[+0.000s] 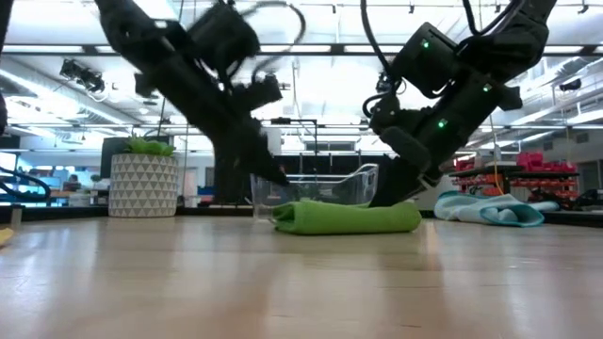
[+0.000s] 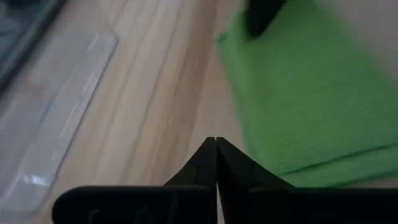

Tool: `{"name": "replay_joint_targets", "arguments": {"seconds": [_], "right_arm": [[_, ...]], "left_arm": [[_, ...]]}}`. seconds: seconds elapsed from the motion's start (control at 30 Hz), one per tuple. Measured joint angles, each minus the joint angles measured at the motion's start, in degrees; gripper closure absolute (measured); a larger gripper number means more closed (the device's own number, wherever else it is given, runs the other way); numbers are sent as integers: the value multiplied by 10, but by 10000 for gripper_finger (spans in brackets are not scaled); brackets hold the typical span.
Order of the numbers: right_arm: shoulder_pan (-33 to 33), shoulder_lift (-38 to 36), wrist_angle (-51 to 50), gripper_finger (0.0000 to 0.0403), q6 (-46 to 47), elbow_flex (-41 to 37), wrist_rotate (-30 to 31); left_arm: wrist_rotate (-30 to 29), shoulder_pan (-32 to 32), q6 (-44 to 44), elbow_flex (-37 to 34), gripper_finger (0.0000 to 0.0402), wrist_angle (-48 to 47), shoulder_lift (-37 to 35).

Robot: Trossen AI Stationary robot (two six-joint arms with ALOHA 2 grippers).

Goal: Fold microfiber towels
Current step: Fold the green microfiber cloth

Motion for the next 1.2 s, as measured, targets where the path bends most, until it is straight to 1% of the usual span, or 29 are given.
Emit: {"name": "replay_joint_targets", "arguments": {"seconds": [0.1, 0.17, 0.23, 0.3, 0.37, 0.43, 0.5, 0.6, 0.73, 0.9, 1.03, 1.13, 1.2], "right_arm": [[-7, 0, 1, 394, -5, 0, 0], [-10, -3, 1, 394, -12, 0, 0], [-14, -3, 12, 393, -18, 0, 0], [-19, -3, 25, 393, -20, 0, 0], [-23, -4, 39, 393, -21, 0, 0], [-25, -4, 42, 394, -21, 0, 0], [-27, -4, 44, 395, -21, 0, -2], [-28, -4, 40, 394, -22, 0, -2], [-28, -4, 39, 393, -29, 0, -2], [-34, -4, 36, 392, -33, 0, -2], [-46, -6, 22, 376, -32, 0, -6], [-50, -12, 18, 356, -37, 0, -13], [-49, -19, 17, 340, -51, 0, -13]], "left_arm": [[16, -12, 3, 0, 371, 5, -35], [55, -21, -8, 0, 357, 29, -43], [101, -32, -30, 0, 353, 65, -34], [119, -42, -30, 1, 359, 103, -5], [121, -46, -27, -1, 372, 128, 30], [121, -40, -30, 0, 386, 177, 65], [118, -31, -34, 0, 393, 196, 93], [117, -20, -44, -1, 393, 194, 127], [102, -10, -36, 0, 382, 203, 152], [85, 22, 3, 1, 393, 204, 153], [83, 62, 21, 1, 394, 202, 154], [87, 85, 35, 0, 377, 179, 139], [90, 89, 50, -1, 360, 157, 117]]}}
